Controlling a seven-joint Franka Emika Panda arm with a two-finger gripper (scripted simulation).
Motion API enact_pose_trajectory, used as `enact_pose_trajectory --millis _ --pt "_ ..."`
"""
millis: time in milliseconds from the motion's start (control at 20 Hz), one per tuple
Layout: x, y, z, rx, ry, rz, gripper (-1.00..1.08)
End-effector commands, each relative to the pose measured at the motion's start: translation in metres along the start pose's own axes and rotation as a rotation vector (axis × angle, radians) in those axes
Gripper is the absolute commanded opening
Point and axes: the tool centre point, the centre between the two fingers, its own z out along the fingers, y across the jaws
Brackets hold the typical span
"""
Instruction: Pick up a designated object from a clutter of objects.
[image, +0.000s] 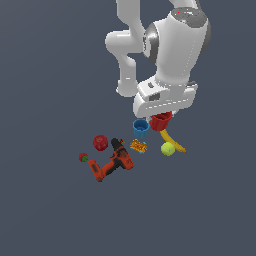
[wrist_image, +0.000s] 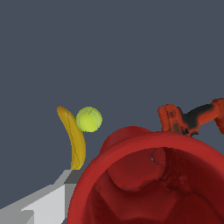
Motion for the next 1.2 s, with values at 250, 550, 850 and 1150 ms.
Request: enact_pose_trajectory --millis 250,550,850,1150 --pt "-0.044 0.011 -0.054 0.002 0.002 0.0 -1.0" --pt "-0.075 0.018 -0.093 0.002 0.003 -0.001 -1.0" --pt "-0.096 0.024 -0.12 0.002 0.003 -0.001 -1.0" --pt "-0.105 0.027 -0.134 0.001 0.002 -0.001 -1.0"
